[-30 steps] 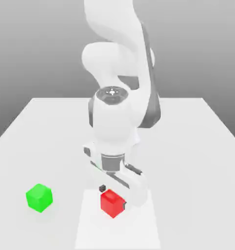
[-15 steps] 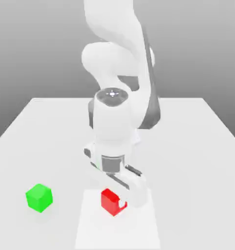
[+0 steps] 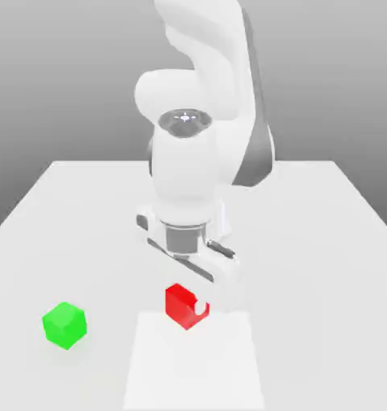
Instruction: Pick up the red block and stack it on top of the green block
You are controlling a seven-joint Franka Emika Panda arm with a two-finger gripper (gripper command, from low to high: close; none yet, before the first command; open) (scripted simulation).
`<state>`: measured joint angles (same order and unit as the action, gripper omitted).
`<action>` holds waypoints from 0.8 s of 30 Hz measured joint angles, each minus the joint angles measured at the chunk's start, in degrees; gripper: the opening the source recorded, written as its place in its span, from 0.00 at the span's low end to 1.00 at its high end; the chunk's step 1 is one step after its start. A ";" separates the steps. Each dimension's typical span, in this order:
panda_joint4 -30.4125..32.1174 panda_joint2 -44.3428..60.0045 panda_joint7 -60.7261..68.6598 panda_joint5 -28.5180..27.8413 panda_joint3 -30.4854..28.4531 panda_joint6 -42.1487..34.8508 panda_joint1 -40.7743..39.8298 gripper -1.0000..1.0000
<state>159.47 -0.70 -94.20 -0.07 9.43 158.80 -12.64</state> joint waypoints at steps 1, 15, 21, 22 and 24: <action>-0.26 -0.19 -1.99 -0.08 -1.56 -0.48 -0.90 0.00; -5.57 2.40 -28.51 -0.58 -10.10 -2.76 -19.92 0.00; -5.64 9.16 -28.18 -0.07 -9.80 3.73 -19.84 0.00; -5.62 9.92 -28.20 -0.07 -9.66 4.44 -19.94 1.00; -5.62 9.92 -28.20 -0.07 -9.66 4.44 -19.94 1.00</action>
<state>153.85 9.22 -122.40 -0.14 -0.22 163.23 -32.58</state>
